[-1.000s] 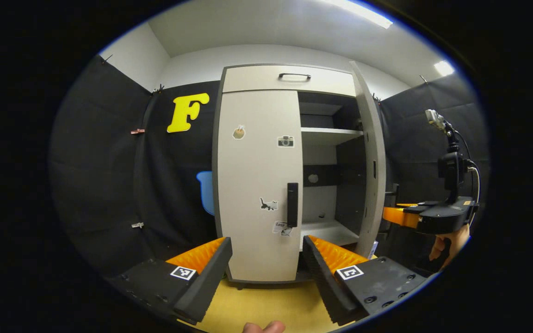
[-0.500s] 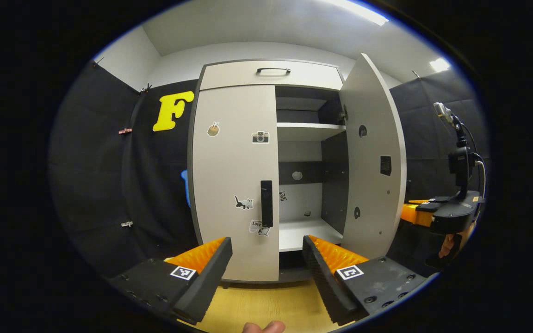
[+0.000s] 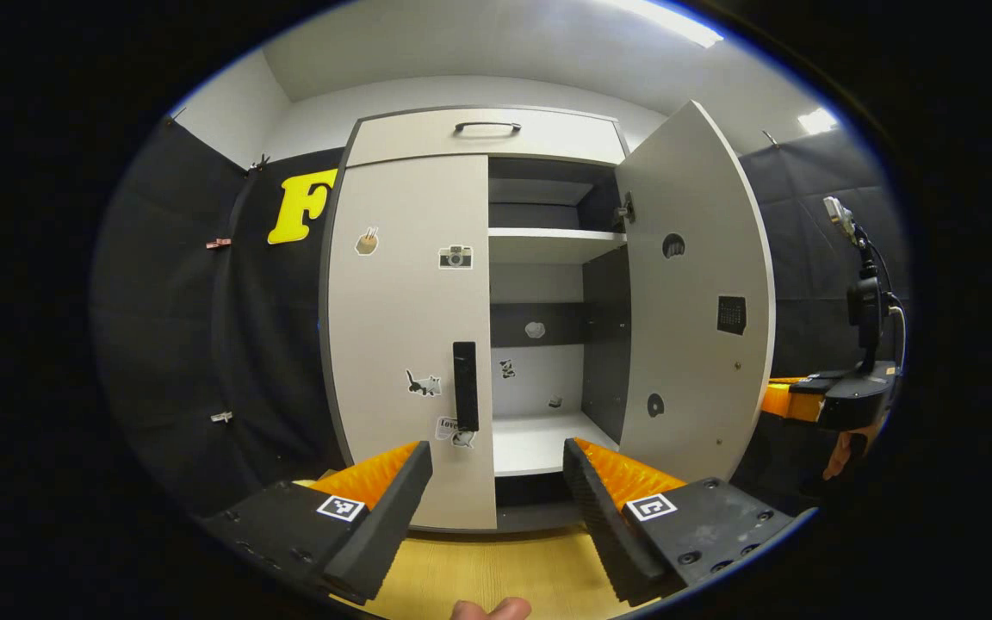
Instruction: Open the right door of the double-door shoe cabinet with the right hand, and open the left door with the left hand.
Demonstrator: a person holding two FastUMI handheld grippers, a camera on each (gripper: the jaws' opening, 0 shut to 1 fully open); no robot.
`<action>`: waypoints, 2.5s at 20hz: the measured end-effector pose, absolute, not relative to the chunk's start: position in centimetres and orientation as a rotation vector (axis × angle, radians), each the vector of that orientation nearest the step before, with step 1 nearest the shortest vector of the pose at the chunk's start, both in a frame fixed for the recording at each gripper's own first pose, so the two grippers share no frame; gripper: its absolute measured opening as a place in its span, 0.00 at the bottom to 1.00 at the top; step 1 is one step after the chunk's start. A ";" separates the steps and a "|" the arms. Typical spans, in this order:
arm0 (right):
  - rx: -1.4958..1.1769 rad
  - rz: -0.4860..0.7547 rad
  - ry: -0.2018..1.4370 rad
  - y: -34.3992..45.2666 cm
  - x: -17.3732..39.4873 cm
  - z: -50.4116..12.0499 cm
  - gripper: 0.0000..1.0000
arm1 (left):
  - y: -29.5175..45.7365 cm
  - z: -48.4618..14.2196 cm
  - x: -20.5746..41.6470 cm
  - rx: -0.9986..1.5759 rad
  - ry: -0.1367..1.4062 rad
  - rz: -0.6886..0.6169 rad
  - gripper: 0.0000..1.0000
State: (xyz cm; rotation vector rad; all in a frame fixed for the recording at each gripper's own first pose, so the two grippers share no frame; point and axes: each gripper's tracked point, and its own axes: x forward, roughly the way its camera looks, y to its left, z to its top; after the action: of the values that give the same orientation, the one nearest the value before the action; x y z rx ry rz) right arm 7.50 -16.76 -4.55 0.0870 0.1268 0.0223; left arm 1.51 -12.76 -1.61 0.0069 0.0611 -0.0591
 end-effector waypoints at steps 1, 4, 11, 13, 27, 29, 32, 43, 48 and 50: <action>0.082 0.023 0.125 -16.8 7.5 -4.5 0.05 | -12.9 -1.6 1.6 0.010 0.060 -0.060 0.94; 0.097 0.025 0.137 -16.9 7.5 -4.6 0.05 | -13.3 -1.6 1.8 0.008 0.067 -0.062 0.94; 0.083 0.033 0.136 -16.9 5.6 -3.9 0.09 | -13.1 -1.9 5.0 0.004 0.057 -0.063 0.94; 0.099 0.032 0.126 -17.6 5.0 -3.4 0.27 | -13.0 -2.2 6.5 -0.010 0.058 -0.067 0.95; 0.150 -0.106 0.070 -24.3 2.9 -4.0 0.98 | -9.6 -3.6 19.6 0.034 0.031 0.011 0.94; 0.154 -0.103 0.091 -24.6 2.9 -4.6 0.98 | -9.3 -3.7 21.3 0.049 0.018 0.021 0.94; 0.144 -0.141 0.080 -26.2 2.8 -4.6 0.98 | -9.2 -3.6 23.3 0.060 -0.003 0.021 0.89; 0.113 -0.132 0.051 -26.0 2.7 -3.8 0.98 | -8.3 -4.4 25.6 0.055 -0.002 0.055 0.46; 0.080 -0.132 0.042 -25.6 2.2 -3.5 0.98 | -8.3 -5.1 25.6 0.038 0.029 0.064 0.35; 0.080 -0.134 0.034 -25.3 1.8 -3.2 0.98 | -8.3 -5.2 25.6 0.029 0.027 0.056 0.30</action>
State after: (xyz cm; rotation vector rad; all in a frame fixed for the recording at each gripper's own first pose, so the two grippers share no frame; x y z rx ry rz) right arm 1.81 -25.34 -3.16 0.0797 0.0340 -0.1336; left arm 25.56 -8.33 -5.15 0.0293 0.0270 0.0562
